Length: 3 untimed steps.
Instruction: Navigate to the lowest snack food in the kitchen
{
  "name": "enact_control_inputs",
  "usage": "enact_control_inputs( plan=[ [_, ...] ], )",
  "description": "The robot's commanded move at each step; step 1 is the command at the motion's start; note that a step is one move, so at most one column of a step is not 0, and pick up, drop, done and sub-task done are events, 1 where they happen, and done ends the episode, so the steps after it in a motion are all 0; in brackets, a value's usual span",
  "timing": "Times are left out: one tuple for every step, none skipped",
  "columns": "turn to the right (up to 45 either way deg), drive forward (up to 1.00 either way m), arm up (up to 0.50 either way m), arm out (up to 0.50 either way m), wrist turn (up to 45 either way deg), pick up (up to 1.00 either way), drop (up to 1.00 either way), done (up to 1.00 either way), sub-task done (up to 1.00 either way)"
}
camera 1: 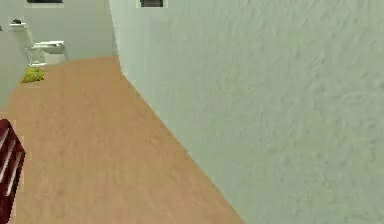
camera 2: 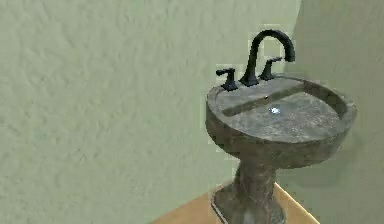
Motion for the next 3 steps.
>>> enact_control_inputs(
  plan=[
    [-27.0, 0.00, 0.00, 0.00, 0.0, 0.00, 0.00, 0.00, 0.00],
    [0.0, 1.00, 0.00, 0.00, 0.0, 0.00, 0.00, 0.00, 0.00],
    [0.0, 1.00, 0.00, 0.00, 0.0, 0.00, 0.00, 0.00, 0.00]
  ],
)
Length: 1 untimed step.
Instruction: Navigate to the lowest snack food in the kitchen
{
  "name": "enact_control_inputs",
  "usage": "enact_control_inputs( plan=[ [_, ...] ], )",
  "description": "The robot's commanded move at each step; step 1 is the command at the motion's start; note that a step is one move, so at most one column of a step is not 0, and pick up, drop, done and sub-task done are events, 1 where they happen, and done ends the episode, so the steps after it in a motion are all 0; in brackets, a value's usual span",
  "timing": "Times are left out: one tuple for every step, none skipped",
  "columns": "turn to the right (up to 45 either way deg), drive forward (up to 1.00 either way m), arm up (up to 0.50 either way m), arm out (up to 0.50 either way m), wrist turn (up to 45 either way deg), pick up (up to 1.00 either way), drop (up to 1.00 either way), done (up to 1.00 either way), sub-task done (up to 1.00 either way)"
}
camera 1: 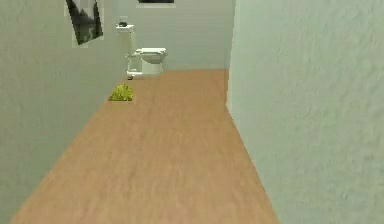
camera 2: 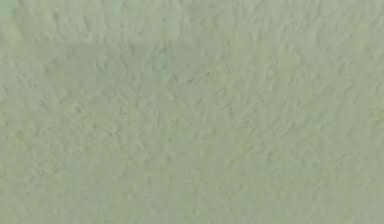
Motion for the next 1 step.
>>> enact_control_inputs(
  plan=[
    [0.0, 1.00, 0.00, 0.00, 0.0, 0.00, 0.00, 0.00, 0.00]
  ],
)
